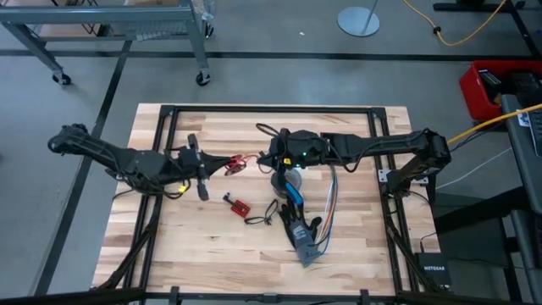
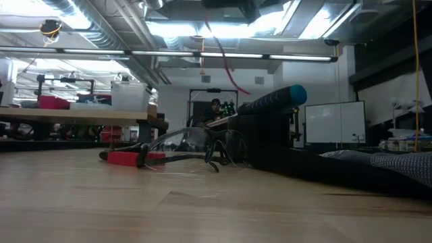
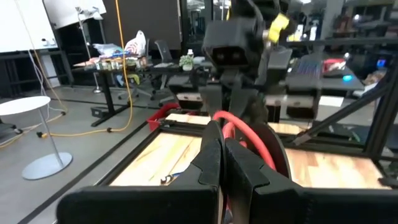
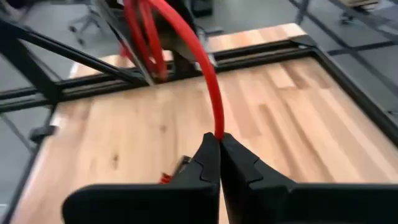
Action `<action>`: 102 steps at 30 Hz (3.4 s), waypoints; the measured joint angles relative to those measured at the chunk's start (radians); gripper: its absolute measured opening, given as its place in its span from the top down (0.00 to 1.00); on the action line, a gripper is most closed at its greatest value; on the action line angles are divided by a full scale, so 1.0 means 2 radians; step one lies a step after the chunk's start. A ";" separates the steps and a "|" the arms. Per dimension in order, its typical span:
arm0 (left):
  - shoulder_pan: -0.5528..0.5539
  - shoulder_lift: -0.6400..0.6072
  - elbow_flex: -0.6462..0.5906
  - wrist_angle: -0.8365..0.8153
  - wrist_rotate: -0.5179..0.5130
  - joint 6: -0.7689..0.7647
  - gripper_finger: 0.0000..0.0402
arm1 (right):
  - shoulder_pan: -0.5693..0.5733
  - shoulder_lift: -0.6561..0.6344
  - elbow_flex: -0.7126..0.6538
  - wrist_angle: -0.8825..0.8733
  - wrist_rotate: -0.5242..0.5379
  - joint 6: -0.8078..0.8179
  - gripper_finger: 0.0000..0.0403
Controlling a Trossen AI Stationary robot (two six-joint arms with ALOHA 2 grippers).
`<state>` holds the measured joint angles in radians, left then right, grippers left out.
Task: Coil cords
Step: Coil the red wire around the spool
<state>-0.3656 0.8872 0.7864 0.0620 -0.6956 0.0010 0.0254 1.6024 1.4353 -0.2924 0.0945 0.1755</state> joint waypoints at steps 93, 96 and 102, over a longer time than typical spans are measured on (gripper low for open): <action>0.030 0.009 0.000 0.274 -0.003 0.135 1.00 | 0.001 0.076 -0.004 0.027 -0.004 0.005 0.84; 0.030 0.009 0.000 0.274 -0.003 0.137 1.00 | 0.001 0.076 -0.004 0.027 -0.004 0.005 0.93; 0.030 0.009 0.000 0.274 -0.033 0.165 1.00 | 0.001 0.076 -0.004 0.028 -0.045 0.005 0.96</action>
<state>-0.3058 0.9051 0.7868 0.6098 -0.7616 0.3303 0.0266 1.7542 1.4273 -0.2359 0.0044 0.1856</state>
